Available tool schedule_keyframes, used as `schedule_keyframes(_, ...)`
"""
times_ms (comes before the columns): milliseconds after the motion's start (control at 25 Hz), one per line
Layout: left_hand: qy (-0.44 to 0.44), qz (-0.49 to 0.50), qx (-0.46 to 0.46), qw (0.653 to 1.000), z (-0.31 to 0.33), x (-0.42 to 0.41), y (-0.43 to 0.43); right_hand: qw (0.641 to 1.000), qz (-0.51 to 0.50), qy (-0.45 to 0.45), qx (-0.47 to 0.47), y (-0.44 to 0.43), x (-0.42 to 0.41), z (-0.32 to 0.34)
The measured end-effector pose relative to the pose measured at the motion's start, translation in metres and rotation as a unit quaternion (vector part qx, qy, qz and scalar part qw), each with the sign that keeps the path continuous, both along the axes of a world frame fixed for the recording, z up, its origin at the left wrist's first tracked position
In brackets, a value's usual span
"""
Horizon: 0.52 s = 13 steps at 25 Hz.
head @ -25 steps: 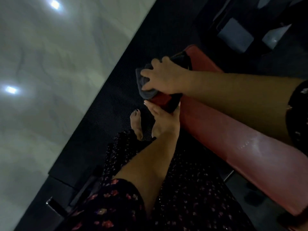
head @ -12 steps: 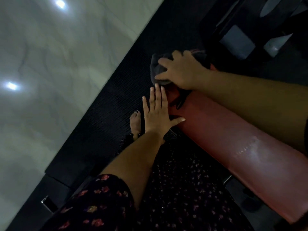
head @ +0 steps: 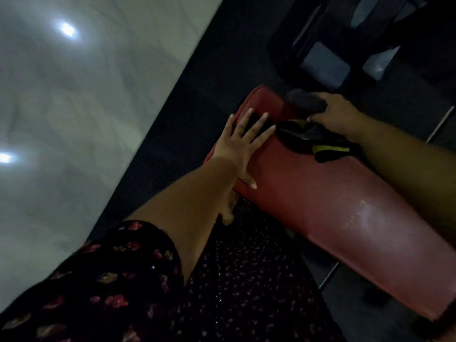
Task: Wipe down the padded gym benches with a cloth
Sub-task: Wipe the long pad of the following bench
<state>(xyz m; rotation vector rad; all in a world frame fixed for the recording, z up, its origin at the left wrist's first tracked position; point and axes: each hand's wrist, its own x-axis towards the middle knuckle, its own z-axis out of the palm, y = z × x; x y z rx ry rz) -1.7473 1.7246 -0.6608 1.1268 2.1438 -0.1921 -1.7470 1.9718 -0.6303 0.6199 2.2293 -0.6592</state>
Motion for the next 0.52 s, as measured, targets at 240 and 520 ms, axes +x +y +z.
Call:
schedule_keyframes(240, -0.012, 0.017, 0.019, 1.0, 0.0, 0.003, -0.005, 0.982, 0.12, 0.048, 0.138, -0.056, -0.034, 0.0)
schedule_keyframes(520, -0.048, 0.045, 0.008, 0.998, 0.001, 0.001, -0.004, 0.951, 0.082, -0.001, 0.297, -0.019, 0.078, 0.014)
